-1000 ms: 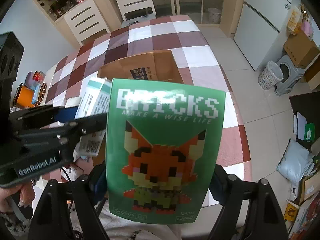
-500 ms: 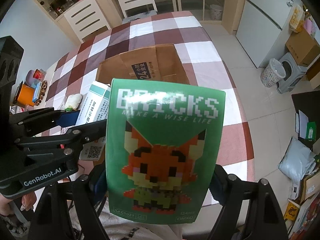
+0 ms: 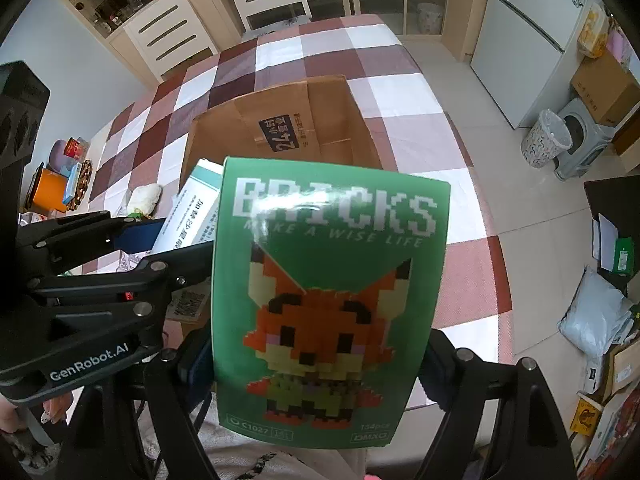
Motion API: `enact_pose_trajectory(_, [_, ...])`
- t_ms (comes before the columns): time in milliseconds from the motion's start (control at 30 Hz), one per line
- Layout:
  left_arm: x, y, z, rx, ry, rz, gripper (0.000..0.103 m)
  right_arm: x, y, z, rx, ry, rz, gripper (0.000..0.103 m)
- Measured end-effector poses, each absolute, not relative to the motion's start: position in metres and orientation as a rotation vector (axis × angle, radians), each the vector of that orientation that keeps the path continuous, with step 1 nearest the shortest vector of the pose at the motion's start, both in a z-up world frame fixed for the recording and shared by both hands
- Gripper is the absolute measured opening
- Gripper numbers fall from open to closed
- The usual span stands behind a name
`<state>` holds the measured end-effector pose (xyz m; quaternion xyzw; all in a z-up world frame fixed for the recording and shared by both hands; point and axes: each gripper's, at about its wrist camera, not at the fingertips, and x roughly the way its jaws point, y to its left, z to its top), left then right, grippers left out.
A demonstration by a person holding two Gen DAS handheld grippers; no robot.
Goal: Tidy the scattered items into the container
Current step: 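Carry the BRICKS box and medicine box over the cardboard box with both tools, then open both tools to drop the BRICKS box and medicine box inside, then grasp the red Santa hat with the right tool while the left tool grasps the clear bottle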
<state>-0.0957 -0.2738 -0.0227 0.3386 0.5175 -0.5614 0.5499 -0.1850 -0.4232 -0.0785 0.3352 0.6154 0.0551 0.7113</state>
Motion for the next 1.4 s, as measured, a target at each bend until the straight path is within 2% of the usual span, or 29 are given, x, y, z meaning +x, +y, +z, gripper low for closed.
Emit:
enact_pose_trajectory(667, [-0.08,-0.265,-0.015,0.762,1.209,-1.282,0.039,-0.181,-0.426,-0.067,0.699,1.354,0.084,0.083])
enact_pose_trajectory(700, [-0.078,-0.263,-0.014,0.761,1.207,-1.271,0.04,-0.181,-0.426,-0.066,0.697,1.352,0.084,0.083])
enact_pose_trajectory(833, [-0.067,-0.25,-0.007,0.75,1.183,-1.196,0.068,-0.18,-0.423,-0.058,0.689,1.354,0.091,0.083])
enact_pose_trajectory(967, [-0.058,-0.236,0.002,0.748,1.147,-1.11,0.08,-0.176,-0.417,-0.057,0.672,1.388,0.098,0.083])
enact_pose_trajectory(1167, [-0.041,-0.21,0.006,0.762,1.147,-0.993,0.09,-0.168,-0.402,-0.051,0.624,1.404,0.111,0.083])
enact_pose_trajectory(1400, [-0.015,-0.172,-0.002,0.704,1.221,-0.91,0.09,-0.152,-0.381,-0.032,0.561,1.39,0.164,0.083])
